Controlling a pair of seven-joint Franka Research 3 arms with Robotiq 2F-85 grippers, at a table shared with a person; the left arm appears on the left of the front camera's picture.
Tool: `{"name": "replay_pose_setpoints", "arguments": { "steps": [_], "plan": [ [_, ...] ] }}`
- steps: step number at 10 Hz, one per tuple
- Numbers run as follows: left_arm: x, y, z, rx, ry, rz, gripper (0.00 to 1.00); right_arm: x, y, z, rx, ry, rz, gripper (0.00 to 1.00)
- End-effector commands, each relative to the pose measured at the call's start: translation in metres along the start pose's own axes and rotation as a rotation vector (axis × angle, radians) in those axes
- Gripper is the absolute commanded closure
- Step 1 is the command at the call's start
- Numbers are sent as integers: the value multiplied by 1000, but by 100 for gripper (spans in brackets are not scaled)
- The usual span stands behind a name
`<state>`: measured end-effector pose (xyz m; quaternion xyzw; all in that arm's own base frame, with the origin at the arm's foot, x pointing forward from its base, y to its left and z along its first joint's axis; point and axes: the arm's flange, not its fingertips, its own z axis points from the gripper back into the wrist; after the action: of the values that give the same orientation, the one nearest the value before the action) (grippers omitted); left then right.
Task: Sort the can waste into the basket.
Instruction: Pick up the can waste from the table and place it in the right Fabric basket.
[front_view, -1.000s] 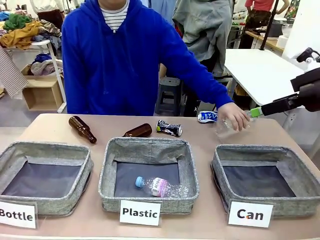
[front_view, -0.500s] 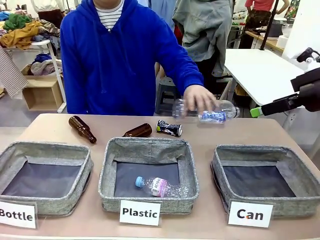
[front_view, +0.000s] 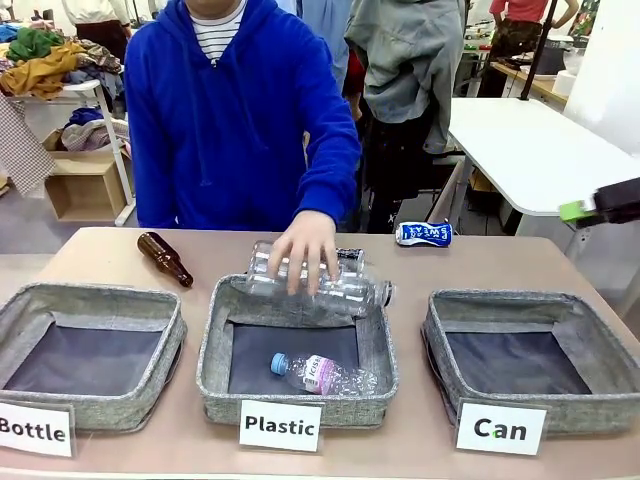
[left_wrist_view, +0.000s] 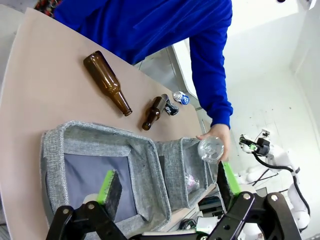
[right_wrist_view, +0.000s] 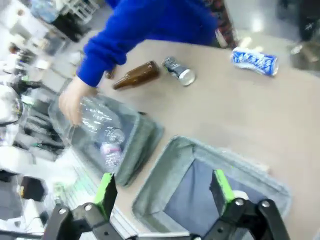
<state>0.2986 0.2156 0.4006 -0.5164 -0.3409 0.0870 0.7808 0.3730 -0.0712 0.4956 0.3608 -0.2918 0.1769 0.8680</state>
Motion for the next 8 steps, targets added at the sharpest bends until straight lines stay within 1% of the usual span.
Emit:
{"name": "replay_pose_setpoints", "arguments": {
  "steps": [1,3,4,7,8],
  "plan": [
    [-2,0,-1,-21,-17,-21,0,19,-23,-4,110,11,-102,0],
    [-2,0,-1,-21,-17,-21,0,18,-35,-4,130,19,-160,0],
    [-2,0,-1,-21,-17,-21,0,17,-39,-4,132,8,-166,0],
    [-2,0,-1,-21,-17,-21,0,16,-38,-8,76,-19,-152,0],
    [-2,0,-1,-21,-17,-21,0,18,-30,-12,40,-37,-118,0]
  ]
}}
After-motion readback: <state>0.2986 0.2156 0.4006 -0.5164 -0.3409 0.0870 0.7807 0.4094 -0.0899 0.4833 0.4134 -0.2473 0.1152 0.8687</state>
